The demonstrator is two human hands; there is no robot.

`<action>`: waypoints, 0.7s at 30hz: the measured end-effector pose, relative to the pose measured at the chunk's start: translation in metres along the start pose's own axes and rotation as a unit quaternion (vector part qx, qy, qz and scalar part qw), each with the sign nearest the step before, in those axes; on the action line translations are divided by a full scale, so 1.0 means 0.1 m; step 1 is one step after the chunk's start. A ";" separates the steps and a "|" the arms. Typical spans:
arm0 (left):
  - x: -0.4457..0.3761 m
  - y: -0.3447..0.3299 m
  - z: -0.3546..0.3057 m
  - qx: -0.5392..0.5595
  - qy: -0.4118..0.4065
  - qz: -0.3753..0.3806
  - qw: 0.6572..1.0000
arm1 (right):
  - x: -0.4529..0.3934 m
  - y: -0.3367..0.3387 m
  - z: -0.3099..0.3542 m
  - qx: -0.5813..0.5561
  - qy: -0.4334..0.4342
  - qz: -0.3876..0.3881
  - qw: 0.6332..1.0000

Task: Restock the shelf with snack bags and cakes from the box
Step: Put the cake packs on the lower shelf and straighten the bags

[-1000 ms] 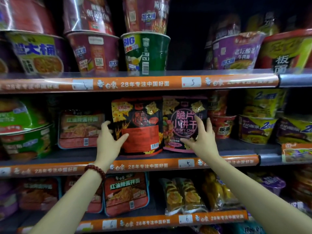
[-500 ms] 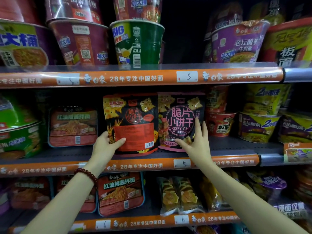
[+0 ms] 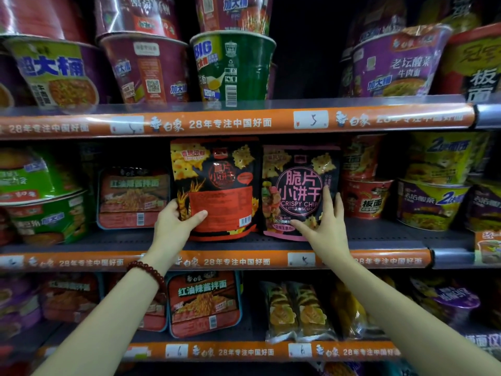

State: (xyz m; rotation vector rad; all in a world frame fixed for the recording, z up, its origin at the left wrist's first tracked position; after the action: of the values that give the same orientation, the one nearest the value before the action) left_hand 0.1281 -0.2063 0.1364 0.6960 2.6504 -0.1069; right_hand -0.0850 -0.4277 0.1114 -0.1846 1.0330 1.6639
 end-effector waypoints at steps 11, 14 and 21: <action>0.45 -0.17 -0.25 -0.136 -0.075 -0.040 0.987 | 0.02 -0.01 0.01 0.012 0.001 -0.005 1.000; 0.52 -0.37 -0.26 -0.127 -0.110 -0.008 0.986 | 0.02 0.00 0.02 0.010 -0.002 -0.001 1.000; 0.59 -0.35 -0.27 -0.153 -0.178 -0.025 0.972 | 0.04 0.01 0.01 0.013 0.011 0.001 1.000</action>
State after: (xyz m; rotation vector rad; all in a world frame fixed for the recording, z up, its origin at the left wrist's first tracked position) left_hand 0.0541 -0.2055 0.1374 0.4585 2.2722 0.1487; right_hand -0.0874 -0.4242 0.1099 -0.1840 1.0712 1.6518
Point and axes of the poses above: each hand's wrist, its own x-axis away from the middle knuckle, its own y-axis out of the back of the hand, z = x × y, the point moved 2 cm from there along -x, towards the middle knuckle, and after that the axes turned 9 degrees about x, right-handed, at the moved point
